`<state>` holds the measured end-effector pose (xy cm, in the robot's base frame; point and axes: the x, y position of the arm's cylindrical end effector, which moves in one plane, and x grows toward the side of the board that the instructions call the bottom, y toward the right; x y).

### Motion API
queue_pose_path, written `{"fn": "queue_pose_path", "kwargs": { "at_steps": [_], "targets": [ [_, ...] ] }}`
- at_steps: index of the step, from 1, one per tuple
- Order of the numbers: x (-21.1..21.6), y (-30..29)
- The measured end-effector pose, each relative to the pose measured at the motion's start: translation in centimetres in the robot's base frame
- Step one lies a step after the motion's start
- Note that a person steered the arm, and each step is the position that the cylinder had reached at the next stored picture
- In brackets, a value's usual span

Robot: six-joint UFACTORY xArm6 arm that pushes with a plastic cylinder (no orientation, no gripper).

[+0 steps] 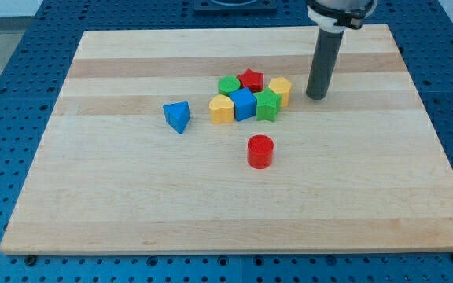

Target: Push the yellow hexagon into the group of blocks

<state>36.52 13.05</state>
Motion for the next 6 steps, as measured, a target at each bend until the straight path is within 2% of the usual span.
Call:
{"fn": "queue_pose_path", "kwargs": {
  "at_steps": [6],
  "targets": [
    [-0.7, -4.4]
  ]
}}
